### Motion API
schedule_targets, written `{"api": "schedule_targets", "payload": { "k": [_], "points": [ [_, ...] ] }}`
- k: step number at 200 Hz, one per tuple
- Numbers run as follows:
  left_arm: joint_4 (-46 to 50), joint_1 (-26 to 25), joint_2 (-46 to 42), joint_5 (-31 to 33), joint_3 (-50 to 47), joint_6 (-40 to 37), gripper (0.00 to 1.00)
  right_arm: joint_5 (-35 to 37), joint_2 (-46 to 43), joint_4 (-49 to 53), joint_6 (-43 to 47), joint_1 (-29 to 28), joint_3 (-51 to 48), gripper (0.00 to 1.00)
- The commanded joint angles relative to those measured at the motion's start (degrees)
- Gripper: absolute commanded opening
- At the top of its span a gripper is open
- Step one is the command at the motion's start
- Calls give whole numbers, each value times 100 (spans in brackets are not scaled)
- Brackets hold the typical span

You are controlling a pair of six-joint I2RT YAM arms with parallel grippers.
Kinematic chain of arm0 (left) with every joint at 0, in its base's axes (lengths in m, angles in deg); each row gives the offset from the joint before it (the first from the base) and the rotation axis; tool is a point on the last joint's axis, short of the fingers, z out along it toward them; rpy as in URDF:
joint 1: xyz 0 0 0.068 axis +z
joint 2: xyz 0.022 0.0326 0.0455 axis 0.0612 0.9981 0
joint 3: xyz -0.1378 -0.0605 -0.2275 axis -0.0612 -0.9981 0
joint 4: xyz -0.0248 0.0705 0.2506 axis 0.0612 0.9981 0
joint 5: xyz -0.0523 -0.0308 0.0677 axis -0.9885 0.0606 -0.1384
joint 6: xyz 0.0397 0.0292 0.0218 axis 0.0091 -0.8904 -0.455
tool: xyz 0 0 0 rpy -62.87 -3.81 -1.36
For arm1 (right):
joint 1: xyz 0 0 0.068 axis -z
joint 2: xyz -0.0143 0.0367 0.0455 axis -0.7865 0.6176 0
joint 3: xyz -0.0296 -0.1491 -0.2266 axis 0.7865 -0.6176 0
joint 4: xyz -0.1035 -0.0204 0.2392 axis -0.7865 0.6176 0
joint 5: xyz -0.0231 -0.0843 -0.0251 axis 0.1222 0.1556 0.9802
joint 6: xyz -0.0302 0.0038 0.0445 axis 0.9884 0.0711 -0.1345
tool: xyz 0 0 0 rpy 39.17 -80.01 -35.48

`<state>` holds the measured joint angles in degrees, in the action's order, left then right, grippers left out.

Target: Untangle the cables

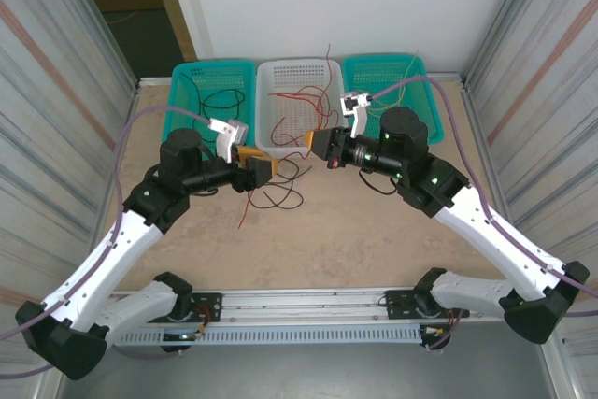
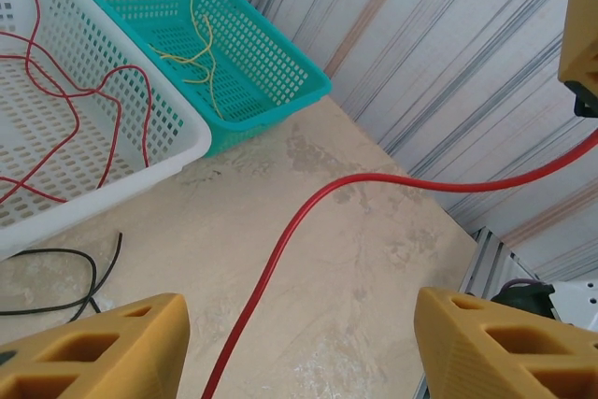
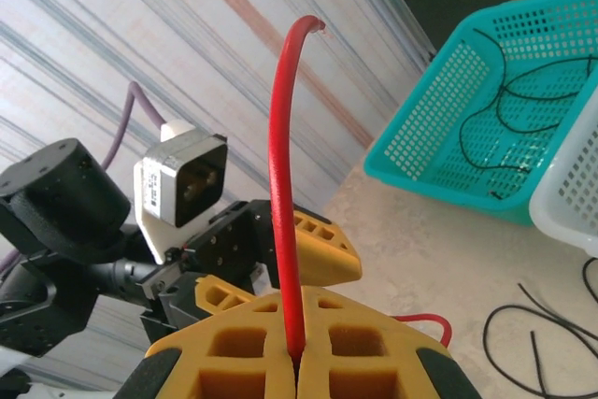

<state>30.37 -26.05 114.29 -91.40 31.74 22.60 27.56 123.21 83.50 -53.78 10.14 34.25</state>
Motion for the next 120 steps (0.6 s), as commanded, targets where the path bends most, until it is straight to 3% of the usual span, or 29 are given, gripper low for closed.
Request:
{"api": "schedule_targets", "payload": {
  "k": [1,103,120],
  "points": [
    [-75,3,-36,-156,66,-71,65,-338,92,-279,-216,110,205,0],
    [-81,3,360,126,-179,-70,58,-780,106,-711,-569,334,109,0],
    [-144,-6,422,65,-198,18,50,-783,71,-743,-615,378,76,0]
  ]
}}
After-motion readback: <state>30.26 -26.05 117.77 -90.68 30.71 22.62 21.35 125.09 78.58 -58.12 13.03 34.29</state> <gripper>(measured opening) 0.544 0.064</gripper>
